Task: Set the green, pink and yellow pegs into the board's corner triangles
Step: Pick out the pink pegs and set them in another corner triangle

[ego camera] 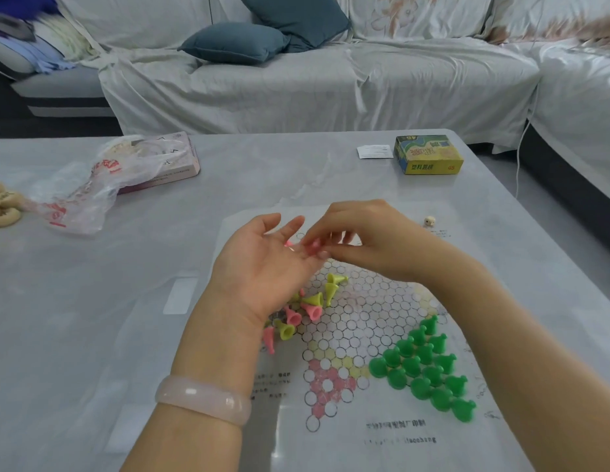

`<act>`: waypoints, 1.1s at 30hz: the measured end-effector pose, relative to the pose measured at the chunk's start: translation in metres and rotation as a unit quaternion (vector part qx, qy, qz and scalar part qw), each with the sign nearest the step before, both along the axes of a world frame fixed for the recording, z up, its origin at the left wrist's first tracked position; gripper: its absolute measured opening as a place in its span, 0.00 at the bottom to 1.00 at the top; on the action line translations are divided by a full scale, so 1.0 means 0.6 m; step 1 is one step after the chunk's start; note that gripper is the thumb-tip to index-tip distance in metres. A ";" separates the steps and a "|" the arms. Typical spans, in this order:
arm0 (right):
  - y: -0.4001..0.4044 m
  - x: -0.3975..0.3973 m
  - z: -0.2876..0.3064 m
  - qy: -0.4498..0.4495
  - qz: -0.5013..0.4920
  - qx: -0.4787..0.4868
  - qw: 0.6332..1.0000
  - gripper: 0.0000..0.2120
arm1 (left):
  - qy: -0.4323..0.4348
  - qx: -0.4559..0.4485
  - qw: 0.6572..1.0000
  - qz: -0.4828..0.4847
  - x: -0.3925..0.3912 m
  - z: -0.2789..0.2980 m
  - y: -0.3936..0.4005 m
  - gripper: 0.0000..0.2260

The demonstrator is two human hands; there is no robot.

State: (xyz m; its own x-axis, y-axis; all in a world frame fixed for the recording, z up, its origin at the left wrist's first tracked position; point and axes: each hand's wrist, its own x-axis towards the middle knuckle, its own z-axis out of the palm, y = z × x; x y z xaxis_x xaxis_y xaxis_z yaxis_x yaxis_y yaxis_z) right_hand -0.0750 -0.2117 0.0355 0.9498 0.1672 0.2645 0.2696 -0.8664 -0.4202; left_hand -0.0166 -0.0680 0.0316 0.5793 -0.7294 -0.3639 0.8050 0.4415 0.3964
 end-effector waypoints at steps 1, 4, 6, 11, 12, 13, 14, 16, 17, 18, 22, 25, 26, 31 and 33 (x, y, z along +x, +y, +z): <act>0.000 0.000 0.002 -0.017 -0.008 0.017 1.000 0.08 | -0.022 -0.006 1.000 -0.020 0.000 0.007 0.005 0.16; 0.000 0.000 0.008 -0.061 -0.064 0.111 0.990 0.05 | -0.191 0.121 0.974 -0.015 0.005 0.023 0.008 0.15; -0.010 -0.001 0.006 -0.077 -0.123 0.191 0.971 0.05 | -0.420 0.417 0.802 0.083 0.019 0.009 0.008 0.11; -0.060 -0.009 -0.010 -0.118 -0.218 0.269 0.931 0.03 | -0.585 0.620 0.519 0.071 0.046 -0.059 0.003 0.14; -0.068 -0.010 -0.013 -0.121 -0.227 0.279 0.925 0.03 | -0.598 0.621 0.505 0.037 0.046 -0.066 -0.003 0.15; -0.075 -0.012 -0.015 -0.122 -0.237 0.286 0.921 0.03 | -0.613 0.631 0.475 0.006 0.045 -0.070 -0.010 0.16; -0.081 -0.013 -0.018 -0.123 -0.247 0.291 0.916 0.03 | -0.625 0.642 0.444 -0.016 0.045 -0.074 -0.016 0.16; -0.091 -0.016 -0.022 -0.122 -0.262 0.303 0.908 0.02 | -0.630 0.660 0.407 -0.052 0.044 -0.080 -0.026 0.16; -0.095 -0.018 -0.024 -0.120 -0.268 0.307 0.905 0.03 | -0.631 0.664 0.396 -0.066 0.044 -0.084 -0.030 0.15; -0.099 -0.020 -0.026 -0.117 -0.271 0.309 0.904 0.03 | -0.632 0.666 0.390 -0.069 0.044 -0.087 -0.032 0.15; -0.110 -0.027 -0.030 -0.108 -0.277 0.316 0.901 0.03 | -0.618 0.635 0.463 -0.006 0.053 -0.091 -0.031 0.15; -0.119 -0.031 -0.034 -0.102 -0.284 0.325 0.896 0.02 | -0.615 0.623 0.483 0.018 0.058 -0.092 -0.020 0.15; -0.123 -0.033 -0.036 -0.101 -0.288 0.325 0.895 0.02 | -0.611 0.621 0.491 0.028 0.059 -0.092 -0.017 0.14; -0.138 -0.040 -0.049 -0.089 -0.304 0.335 0.887 0.02 | -0.586 0.622 0.514 0.077 0.061 -0.092 0.000 0.12; -0.144 -0.042 -0.055 -0.081 -0.312 0.332 0.886 0.02 | -0.590 0.613 0.517 0.092 0.062 -0.087 0.004 0.12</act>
State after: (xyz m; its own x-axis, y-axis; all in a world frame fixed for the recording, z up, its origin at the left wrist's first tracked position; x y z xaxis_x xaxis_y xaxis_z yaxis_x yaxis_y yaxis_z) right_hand -0.1003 -0.2980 0.0023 0.7431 -0.6214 0.2482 -0.0723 -0.4434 -0.8934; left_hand 0.0205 -0.0656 -0.0204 0.9440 -0.2629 0.1994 -0.3287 -0.6979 0.6363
